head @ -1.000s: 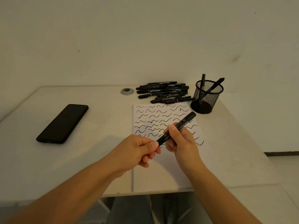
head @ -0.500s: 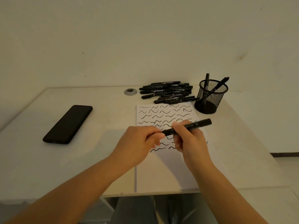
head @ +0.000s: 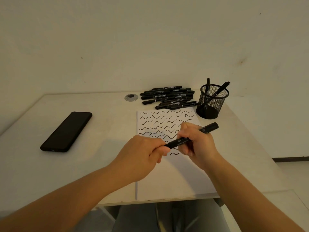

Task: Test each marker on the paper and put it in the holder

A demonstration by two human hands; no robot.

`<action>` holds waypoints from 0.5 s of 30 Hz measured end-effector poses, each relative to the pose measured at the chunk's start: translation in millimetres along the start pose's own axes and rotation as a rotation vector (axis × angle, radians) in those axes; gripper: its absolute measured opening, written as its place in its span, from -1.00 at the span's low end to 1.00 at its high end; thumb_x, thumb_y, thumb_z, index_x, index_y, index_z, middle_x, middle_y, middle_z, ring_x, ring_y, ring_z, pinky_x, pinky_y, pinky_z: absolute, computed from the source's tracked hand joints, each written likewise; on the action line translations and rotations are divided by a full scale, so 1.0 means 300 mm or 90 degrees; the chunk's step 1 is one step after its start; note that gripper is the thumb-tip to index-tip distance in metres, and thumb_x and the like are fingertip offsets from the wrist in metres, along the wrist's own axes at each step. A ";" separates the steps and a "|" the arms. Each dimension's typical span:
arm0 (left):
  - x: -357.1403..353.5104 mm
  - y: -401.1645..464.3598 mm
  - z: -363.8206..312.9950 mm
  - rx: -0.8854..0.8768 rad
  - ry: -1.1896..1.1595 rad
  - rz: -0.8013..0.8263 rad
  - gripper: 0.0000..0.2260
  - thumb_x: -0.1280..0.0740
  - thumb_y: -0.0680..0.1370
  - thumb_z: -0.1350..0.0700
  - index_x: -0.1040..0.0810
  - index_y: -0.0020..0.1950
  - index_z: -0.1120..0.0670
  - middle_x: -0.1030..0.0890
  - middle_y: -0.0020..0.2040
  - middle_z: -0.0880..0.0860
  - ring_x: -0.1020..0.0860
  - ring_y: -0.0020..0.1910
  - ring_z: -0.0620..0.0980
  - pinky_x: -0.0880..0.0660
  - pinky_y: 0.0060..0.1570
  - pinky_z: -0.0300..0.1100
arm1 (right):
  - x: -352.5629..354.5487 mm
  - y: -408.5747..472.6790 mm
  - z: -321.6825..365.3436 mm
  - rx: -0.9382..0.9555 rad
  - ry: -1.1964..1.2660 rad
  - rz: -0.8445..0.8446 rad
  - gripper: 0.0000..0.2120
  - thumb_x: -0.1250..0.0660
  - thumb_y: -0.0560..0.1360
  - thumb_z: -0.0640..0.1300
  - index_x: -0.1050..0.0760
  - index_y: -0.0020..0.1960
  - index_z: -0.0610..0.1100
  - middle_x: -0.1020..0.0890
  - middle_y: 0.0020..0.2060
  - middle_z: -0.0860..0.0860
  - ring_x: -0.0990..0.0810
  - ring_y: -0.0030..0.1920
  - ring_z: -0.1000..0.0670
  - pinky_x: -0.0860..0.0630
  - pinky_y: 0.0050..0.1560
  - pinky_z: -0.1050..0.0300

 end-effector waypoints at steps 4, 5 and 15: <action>-0.042 -0.019 0.026 0.070 -0.141 0.068 -0.76 -0.20 0.55 0.02 -0.49 -0.31 -0.15 -0.50 -0.49 -0.24 -0.48 -0.44 -0.25 -0.40 -0.37 -0.44 | -0.015 0.005 0.007 0.054 -0.020 0.105 -0.76 -0.24 0.30 -0.25 -0.31 -0.52 -0.12 -0.32 -0.66 -0.05 -0.21 -0.63 0.00 -0.11 -0.51 0.14; -0.054 -0.022 0.030 0.087 -0.178 0.090 -0.75 -0.20 0.55 0.04 -0.50 -0.32 -0.13 -0.49 -0.50 -0.23 -0.46 -0.46 -0.26 -0.38 -0.39 -0.47 | -0.018 0.003 0.007 0.064 -0.026 0.122 -0.76 -0.25 0.29 -0.24 -0.32 -0.52 -0.11 -0.33 -0.67 -0.04 -0.21 -0.62 -0.01 -0.10 -0.52 0.14; -0.046 -0.126 0.251 0.405 -0.653 0.083 -0.78 -0.21 0.53 0.07 -0.52 -0.26 0.12 -0.41 -0.51 -0.09 -0.32 -0.58 -0.22 -0.26 -0.60 -0.43 | 0.233 0.033 0.199 0.132 0.089 -0.073 -0.78 -0.32 0.19 -0.23 -0.32 -0.54 -0.10 -0.27 -0.72 0.02 -0.06 -0.66 0.04 0.01 -0.60 0.31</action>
Point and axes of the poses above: each hand's wrist, its own y-axis towards the middle knuckle, its own x-axis out of the back of the hand, z = x × y, the point moved 9 cm from there along y, towards the middle knuckle
